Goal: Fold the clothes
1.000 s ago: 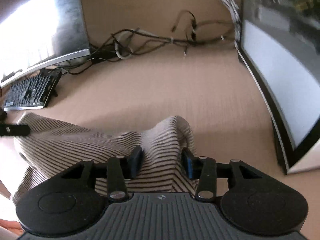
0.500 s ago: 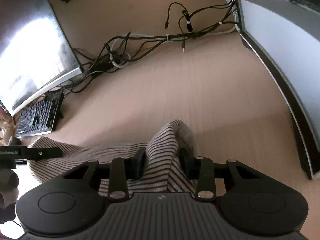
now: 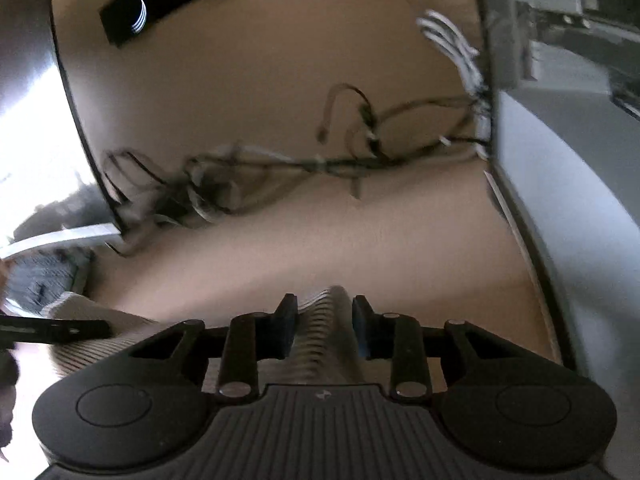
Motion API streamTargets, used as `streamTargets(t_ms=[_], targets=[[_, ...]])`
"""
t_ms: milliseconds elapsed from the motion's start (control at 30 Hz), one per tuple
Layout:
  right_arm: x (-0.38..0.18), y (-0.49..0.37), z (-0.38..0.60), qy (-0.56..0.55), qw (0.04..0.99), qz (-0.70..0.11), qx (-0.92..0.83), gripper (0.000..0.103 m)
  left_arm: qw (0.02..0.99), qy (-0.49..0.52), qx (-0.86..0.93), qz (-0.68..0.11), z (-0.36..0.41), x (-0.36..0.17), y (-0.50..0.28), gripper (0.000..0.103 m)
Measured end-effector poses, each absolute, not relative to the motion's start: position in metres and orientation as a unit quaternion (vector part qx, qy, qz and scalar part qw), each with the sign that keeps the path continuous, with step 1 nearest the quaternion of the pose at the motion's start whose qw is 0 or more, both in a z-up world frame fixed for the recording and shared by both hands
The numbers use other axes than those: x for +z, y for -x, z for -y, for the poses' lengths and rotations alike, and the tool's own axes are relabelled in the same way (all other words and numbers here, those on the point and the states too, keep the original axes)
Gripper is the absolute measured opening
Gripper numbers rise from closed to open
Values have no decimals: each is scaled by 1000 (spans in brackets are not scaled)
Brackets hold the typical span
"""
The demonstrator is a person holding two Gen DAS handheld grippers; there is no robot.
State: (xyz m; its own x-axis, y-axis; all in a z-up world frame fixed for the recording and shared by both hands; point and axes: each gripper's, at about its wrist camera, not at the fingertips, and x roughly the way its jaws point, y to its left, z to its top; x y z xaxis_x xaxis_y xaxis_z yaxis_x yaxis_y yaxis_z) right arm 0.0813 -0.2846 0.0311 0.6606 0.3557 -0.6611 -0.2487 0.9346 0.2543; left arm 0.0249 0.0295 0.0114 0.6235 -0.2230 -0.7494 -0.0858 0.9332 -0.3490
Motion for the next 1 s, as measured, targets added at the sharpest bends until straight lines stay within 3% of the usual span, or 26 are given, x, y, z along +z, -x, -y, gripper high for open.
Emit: streamTargets(t_ms=[100, 400, 533, 800, 1000], targets=[[26, -74, 296, -55, 912, -377, 153, 41, 884, 181, -34, -429, -29, 9, -14, 63], [71, -48, 265, -12, 932, -306, 193, 45, 898, 136, -26, -418, -19, 13, -5, 64], [49, -41, 247, 4, 909, -355, 221, 51, 899, 140, -25, -415, -23, 14, -1, 69], [34, -25, 235, 25, 912, -352, 210, 52, 925, 126, -24, -357, -26, 59, 16, 69], [33, -23, 232, 27, 915, -348, 202, 53, 919, 138, -81, -361, -14, 64, 13, 76]])
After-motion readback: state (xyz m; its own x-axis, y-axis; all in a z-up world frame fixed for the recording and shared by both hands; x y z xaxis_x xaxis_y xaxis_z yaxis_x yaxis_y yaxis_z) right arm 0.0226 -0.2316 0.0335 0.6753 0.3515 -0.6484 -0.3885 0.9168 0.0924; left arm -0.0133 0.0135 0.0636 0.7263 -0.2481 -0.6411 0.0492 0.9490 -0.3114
